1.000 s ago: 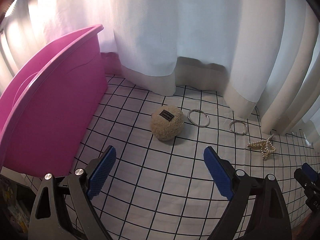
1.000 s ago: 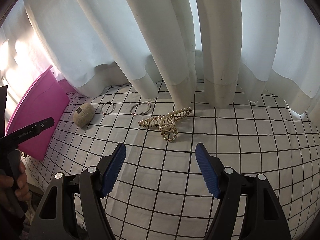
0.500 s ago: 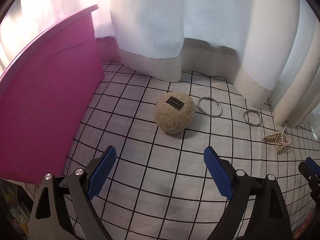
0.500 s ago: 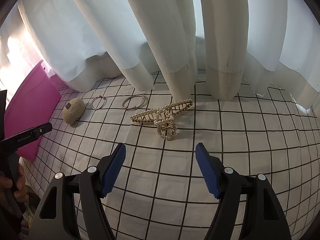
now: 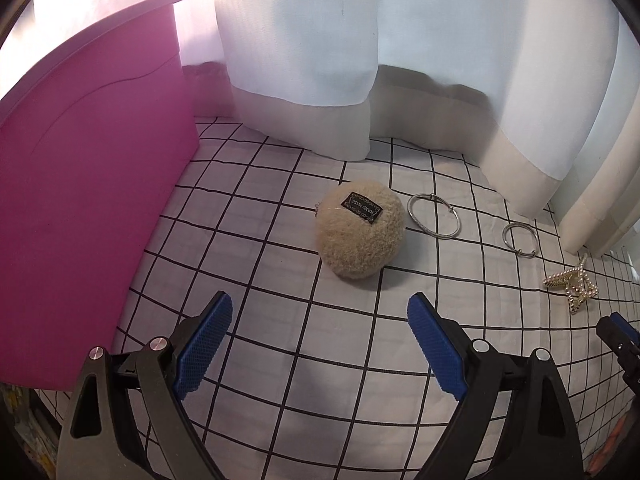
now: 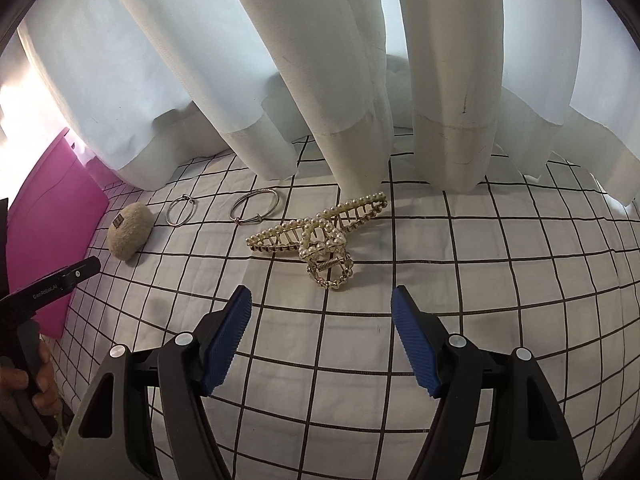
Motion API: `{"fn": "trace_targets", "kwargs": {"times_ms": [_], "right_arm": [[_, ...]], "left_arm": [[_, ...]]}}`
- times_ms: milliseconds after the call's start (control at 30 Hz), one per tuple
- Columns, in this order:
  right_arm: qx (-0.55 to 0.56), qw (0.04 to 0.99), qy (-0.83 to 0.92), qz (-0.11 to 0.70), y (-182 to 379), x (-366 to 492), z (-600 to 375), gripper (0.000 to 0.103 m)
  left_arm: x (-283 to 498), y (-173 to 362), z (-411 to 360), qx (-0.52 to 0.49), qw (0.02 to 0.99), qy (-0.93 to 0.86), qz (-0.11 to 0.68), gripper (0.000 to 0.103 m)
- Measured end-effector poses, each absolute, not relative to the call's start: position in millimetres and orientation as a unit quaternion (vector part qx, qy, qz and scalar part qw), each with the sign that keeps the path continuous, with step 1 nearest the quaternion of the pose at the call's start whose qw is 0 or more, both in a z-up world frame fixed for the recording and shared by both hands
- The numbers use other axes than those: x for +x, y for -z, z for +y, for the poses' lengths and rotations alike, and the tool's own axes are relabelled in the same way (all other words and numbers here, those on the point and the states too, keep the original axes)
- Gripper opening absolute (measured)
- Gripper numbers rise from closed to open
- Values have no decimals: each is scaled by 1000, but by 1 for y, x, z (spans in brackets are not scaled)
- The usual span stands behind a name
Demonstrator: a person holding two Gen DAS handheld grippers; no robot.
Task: Organize jewelry
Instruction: 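Close the left tool on the beige fluffy ball while the right tool grasps the pearl claw clip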
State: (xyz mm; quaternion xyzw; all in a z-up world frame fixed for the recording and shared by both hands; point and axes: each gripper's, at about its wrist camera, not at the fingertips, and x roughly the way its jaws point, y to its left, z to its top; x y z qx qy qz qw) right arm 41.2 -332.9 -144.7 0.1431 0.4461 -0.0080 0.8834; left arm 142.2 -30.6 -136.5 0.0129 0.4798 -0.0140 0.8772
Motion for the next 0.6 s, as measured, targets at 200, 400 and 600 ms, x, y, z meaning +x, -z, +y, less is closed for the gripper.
{"fn": "trace_targets", "kwargs": {"times_ms": [200,400,600], "right_arm": [[160,882,9,444,161,47,-330,69],[159,889,8,430,170,47,-329,69],[157,888,13,432,176,54,-331,69]], "left_arm": [[151,158,-34,17,881,20,473,88],[160,166,-39,15,893,41,449,88],[176,177,-41,19,890,45,453,89]]}}
